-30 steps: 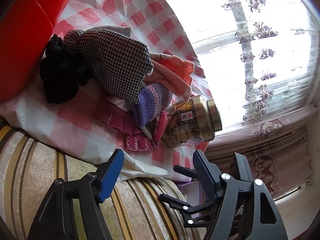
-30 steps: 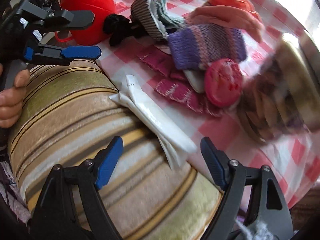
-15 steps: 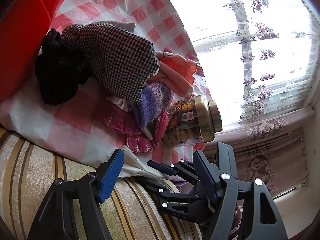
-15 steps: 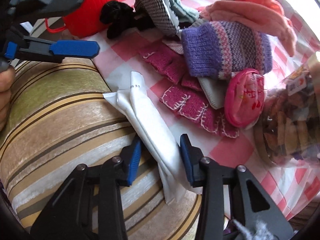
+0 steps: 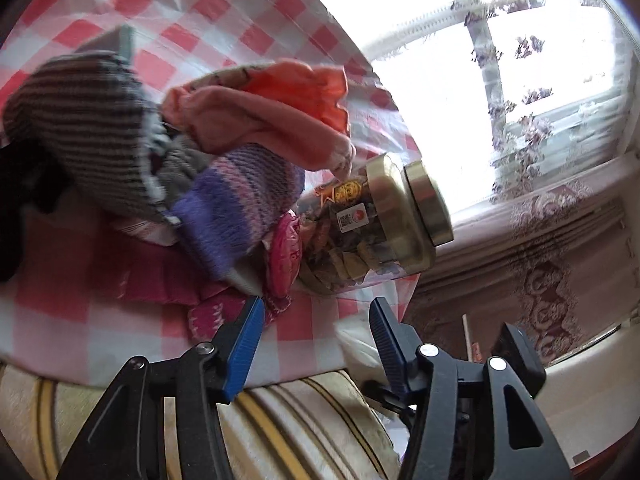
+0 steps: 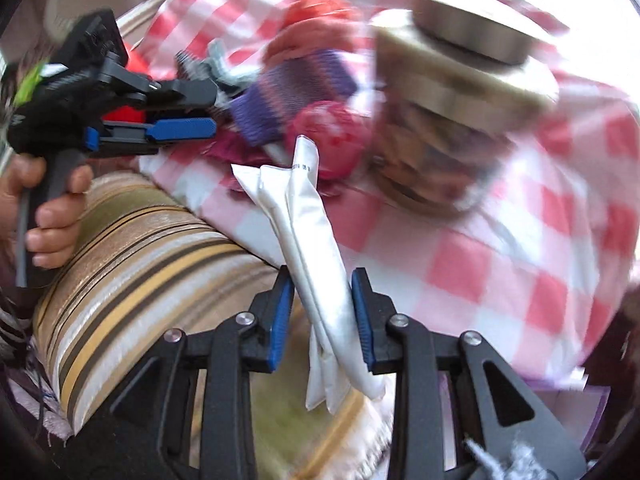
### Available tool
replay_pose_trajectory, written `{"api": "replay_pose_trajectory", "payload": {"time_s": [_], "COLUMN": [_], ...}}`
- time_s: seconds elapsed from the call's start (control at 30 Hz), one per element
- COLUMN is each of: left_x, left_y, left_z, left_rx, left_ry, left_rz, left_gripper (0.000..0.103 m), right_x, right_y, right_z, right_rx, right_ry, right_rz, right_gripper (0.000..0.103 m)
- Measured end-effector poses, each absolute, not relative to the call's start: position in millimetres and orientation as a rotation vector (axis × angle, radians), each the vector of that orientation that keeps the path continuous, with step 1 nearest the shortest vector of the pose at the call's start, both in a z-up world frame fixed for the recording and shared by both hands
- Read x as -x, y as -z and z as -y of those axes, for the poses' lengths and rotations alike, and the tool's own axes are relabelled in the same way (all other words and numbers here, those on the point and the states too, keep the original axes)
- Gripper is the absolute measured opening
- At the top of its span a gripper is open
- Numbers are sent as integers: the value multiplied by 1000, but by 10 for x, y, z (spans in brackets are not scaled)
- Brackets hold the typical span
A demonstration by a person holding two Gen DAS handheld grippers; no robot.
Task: Organize soft objects
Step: 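Grasp the white wrapped packet with the right tool while the left tool grasps the pink round purse, then carry the white packet into the box and release while the left tool drops the pink purse there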
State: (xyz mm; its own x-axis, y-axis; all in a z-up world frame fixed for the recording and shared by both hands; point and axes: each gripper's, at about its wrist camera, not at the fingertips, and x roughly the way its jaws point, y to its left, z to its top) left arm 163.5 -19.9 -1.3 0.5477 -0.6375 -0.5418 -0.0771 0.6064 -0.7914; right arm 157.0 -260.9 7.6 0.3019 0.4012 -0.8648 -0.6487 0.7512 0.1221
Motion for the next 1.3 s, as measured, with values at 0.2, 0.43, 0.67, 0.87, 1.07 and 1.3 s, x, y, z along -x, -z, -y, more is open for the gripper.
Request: {"api": "replay_pose_trajectory", "payload": {"time_s": [0.2,0.43,0.67,0.87,1.07,1.3], "left_x": [-2034,-2296,-2104,-1781,-1441,-1350], "left_y": [206,330,194,-58,-271,-406], "left_z": [426,567,563,553,642,870], "left_rx": [822,741,713,718,739,729], "left_ry": [333,255,266,309,373,429], "left_rz": [-1068,-1126,-1079,-998,-947,-938], "left_gripper": [54,31,13,13,13,13], "right_x": [-1490,-1267,-1100,-1116,-1186,-1465], "right_y": [-150,-163,-60,149,350,866], "right_z": [3378,4485,5439,5762,5781,5868], "right_rx": [119,-4,-73,-88,-76,-50], "right_ry": [-565,-313,-29,73,59,86], "right_rz": [-1049,-1069,-1110,-1150,-1191,-1308], "right_gripper": [33,33,33,33,33,43]}}
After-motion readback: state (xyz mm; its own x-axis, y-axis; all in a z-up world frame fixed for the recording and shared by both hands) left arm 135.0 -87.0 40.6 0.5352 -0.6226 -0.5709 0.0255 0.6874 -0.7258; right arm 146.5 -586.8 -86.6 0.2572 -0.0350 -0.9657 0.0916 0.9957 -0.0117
